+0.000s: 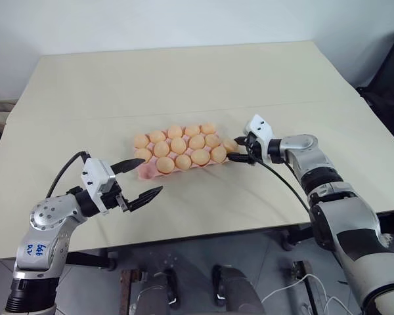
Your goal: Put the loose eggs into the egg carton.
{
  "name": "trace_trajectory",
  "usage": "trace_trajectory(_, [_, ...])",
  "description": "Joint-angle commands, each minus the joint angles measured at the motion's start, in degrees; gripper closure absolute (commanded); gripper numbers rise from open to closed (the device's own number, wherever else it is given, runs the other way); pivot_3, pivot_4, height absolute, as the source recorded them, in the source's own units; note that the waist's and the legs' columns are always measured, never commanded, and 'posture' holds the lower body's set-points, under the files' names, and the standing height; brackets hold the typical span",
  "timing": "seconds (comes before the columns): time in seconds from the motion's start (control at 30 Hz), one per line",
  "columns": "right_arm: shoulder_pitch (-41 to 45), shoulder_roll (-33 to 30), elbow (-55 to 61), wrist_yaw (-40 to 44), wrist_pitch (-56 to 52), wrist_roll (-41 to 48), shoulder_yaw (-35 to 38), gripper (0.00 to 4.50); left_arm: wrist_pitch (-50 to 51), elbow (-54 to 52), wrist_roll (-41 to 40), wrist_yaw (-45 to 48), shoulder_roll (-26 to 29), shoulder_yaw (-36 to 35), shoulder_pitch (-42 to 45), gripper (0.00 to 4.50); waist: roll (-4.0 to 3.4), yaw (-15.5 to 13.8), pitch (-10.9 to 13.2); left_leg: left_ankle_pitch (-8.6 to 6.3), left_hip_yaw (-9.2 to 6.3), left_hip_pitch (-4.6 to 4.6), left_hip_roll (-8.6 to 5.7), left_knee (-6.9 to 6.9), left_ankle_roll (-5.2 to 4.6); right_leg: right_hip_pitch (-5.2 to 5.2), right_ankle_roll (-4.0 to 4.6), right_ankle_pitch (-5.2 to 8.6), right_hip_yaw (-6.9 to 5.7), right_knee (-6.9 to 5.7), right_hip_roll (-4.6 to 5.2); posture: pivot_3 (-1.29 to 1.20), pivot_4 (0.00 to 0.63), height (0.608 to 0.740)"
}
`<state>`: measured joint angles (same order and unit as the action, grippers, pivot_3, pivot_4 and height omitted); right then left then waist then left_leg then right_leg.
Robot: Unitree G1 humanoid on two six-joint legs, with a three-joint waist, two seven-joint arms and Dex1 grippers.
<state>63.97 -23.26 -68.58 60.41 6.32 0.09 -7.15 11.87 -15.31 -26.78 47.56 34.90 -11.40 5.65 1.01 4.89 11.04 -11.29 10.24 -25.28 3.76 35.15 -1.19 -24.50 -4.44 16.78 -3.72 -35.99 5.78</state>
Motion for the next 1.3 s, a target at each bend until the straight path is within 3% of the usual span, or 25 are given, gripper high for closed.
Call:
trace_trajectory(0.03, [1.2, -0.3, 0.1, 0.2, 1.4, 0.1, 1.8, 2.67, -0.5, -2.3, -1.0, -0.4, 0.4, -1.7, -0.7, 0.0, 0.0, 0.0, 0.0, 0.0, 0.0, 0.0, 0.0, 0.0, 0.0, 0.0, 0.0, 0.0, 0.0, 0.0, 0.0, 0.0, 0.15, 0.74])
trace_trajectory(0.13, [0.6, -1.1, 0.9, 0.0, 1.4, 0.1, 2.5, 3.06, -0.6, -2.2, -0.8, -0.5, 0.2, -1.6, -0.7, 0.0, 0.0, 0.0, 0.0, -0.01, -0.01, 0.0, 0.01, -0.01, 0.0, 0.0, 0.01, 0.01, 0.03, 0.0, 0.01, 0.0, 0.15, 0.74])
trace_trajectory(0.3, [-0.1, -3.1, 5.3, 2.9, 2.6, 1.3, 3.6, 3.06, -0.8, -1.6, -0.9, -0.6, 0.6, -3.4, -1.9, 0.0, 0.0, 0.0, 0.0, -0.01, -0.01, 0.0, 0.0, -0.04, 0.0, -0.02, 0.02, 0.01, 0.08, 0.02, 0.02, 0.0, 0.15, 0.74])
trace_trajectory(0.4, [-0.8, -2.7, 14.3, 7.2, -1.4, 4.0, 4.2, 3.06, -0.8, -0.7, -1.5, -0.6, 1.1, -6.3, -4.0, 0.0, -0.01, 0.2, 0.0, -0.02, -0.01, -0.01, 0.02, -0.08, -0.01, -0.05, 0.04, 0.02, 0.13, 0.02, 0.01, 0.0, 0.15, 0.74])
trace_trajectory(0.57, [-5.2, 3.3, 37.6, 8.0, -14.9, 8.3, 0.8, 3.06, -0.4, -0.1, -2.8, 0.1, 1.7, -10.0, -7.1, 0.0, -0.01, 0.3, 0.0, -0.07, -0.14, 0.03, 0.14, -0.18, -0.05, -0.06, 0.21, 0.11, 0.35, -0.06, -0.02, 0.0, 0.15, 0.74])
trace_trajectory(0.73, [-6.9, 11.8, 51.2, 2.3, -27.1, 7.8, -5.3, 3.06, -0.3, 0.5, -3.2, 0.3, 2.2, -13.4, -10.5, 0.0, -0.01, 0.2, 0.0, -0.03, -0.21, 0.02, 0.14, -0.36, 0.04, -0.15, 0.32, 0.15, 0.33, -0.08, -0.01, 0.0, 0.15, 0.74])
trace_trajectory(0.97, [-5.2, 21.2, 47.8, -5.9, -33.4, 4.7, -11.2, 3.06, -0.7, -1.3, -3.3, -1.2, 1.1, -15.2, -13.6, 0.0, 0.16, -0.1, -0.1, 0.04, -0.2, 0.0, 0.01, -0.85, 0.16, -0.26, 0.36, 0.17, 0.29, 0.14, 0.11, 0.0, 0.15, 0.74])
trace_trajectory(1.23, [-3.7, 23.1, 41.0, -5.4, -31.7, 3.2, -13.2, 3.06, 0.2, -4.7, -3.8, -3.0, 0.4, -14.6, -14.8, 0.0, 0.36, 0.0, -0.2, 0.06, -0.04, -0.05, -0.03, -1.11, 0.2, -0.43, 0.37, 0.17, 0.17, 0.27, 0.14, 0.0, 0.15, 0.74])
trace_trajectory(1.3, [-4.1, 23.7, 41.4, -5.0, -32.5, 3.8, -13.2, 2.36, 0.3, -5.2, -3.9, -3.5, 0.3, -14.2, -14.7, 0.0, 0.36, 0.2, -0.2, 0.11, -0.02, -0.05, -0.01, -1.12, 0.27, -0.5, 0.41, 0.2, 0.17, 0.21, 0.11, 0.0, 0.15, 0.74])
